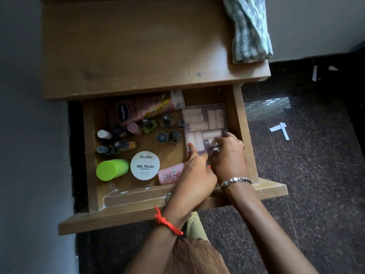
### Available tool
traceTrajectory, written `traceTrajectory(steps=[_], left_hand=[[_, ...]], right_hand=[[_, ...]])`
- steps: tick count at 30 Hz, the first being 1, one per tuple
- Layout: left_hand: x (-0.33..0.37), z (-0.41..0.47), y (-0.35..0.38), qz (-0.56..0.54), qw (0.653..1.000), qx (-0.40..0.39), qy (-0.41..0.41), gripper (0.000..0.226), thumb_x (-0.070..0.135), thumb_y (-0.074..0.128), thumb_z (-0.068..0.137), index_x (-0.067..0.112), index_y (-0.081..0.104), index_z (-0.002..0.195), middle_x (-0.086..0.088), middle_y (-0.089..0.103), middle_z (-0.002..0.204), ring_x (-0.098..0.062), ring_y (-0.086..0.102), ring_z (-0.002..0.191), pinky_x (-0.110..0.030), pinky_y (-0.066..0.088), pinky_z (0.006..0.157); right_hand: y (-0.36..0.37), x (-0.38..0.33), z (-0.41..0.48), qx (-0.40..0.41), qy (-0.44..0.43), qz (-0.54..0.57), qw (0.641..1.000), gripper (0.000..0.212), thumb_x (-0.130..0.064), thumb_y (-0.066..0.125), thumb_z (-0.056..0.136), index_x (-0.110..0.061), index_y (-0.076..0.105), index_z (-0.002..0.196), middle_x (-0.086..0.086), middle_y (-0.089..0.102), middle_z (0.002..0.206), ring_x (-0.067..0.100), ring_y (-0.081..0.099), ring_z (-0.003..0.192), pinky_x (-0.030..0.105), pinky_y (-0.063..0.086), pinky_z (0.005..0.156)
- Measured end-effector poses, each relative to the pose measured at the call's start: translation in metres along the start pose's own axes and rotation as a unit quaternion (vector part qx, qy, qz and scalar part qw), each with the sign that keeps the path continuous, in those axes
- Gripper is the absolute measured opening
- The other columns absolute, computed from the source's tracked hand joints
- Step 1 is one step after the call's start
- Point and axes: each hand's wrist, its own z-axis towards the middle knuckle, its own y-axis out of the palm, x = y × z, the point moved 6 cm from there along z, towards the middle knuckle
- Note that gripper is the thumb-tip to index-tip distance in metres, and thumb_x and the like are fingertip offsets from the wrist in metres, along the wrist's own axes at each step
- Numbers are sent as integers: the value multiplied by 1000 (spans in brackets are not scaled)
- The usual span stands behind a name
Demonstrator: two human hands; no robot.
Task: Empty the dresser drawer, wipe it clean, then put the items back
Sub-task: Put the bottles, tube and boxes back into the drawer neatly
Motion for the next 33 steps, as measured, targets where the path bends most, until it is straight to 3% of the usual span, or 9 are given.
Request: traceTrajectory(steps=[4,10,13,16,19,23,25,30,33], left_hand=[[-5,3,0,2,1000,-5,0,45,7,36,95,17,35,139,-3,-5,157,-20,25,139,-13,17,98],[-15,3,-10,-36,999,26,-8,44,11,42,93,20,42,135,5,14,155,-17,36,134,-17,25,101],[-20,-4,-22,-167,983,71,-4,43,21,51,82,20,54,125,2,47,140,-13,49,122,-40,39,105],[-19,-25,-40,-294,951,91,16,29,8,51,90,16,58,117,5,63,116,-4,59,103,-20,53,83],[-21,-51,-52,-407,910,64,34,23,4,49,90,14,62,106,-3,71,104,-11,66,99,-21,55,80],[-32,-83,-56,-482,874,23,51,21,7,55,79,7,64,98,-12,73,96,-19,69,89,-24,56,77],[-38,-100,-52,-492,869,-17,59,19,7,60,76,5,67,93,-12,73,89,-17,68,81,-21,57,70],[-71,-123,-22,-437,888,-141,-19,19,10,64,77,4,70,94,-14,73,90,-20,69,82,-21,57,69],[-108,-116,1,-390,903,-87,-155,18,7,60,85,1,65,101,-13,74,90,-18,71,83,-22,58,71]], right_hand=[[4,2,0,5,-15,-30,999,15,-3,58,84,-3,65,98,14,56,118,29,54,104,32,44,82],[1,3,1,-18,-28,-74,997,22,-6,48,92,-8,61,110,13,57,117,28,50,108,30,38,82],[-2,3,2,-10,-61,3,998,28,-4,53,89,-10,63,114,12,57,126,28,55,113,31,43,90],[-14,0,-10,27,-61,143,988,32,-9,62,86,-5,61,118,11,61,125,20,59,111,25,45,95],[-18,-5,-37,20,-2,382,924,22,-4,65,83,-3,68,104,13,71,103,14,67,93,24,53,87],[-16,-11,-90,-37,112,671,732,20,-1,63,69,2,67,88,19,73,85,27,71,80,29,60,71],[-7,-9,-114,-82,166,712,678,28,-10,60,62,6,65,85,19,71,75,27,70,67,30,59,60],[48,10,-159,-182,327,631,680,15,6,51,79,9,64,87,25,69,77,25,65,59,29,57,53],[69,12,-157,-152,339,644,669,19,10,48,86,2,65,82,14,71,67,18,65,53,23,53,47]])
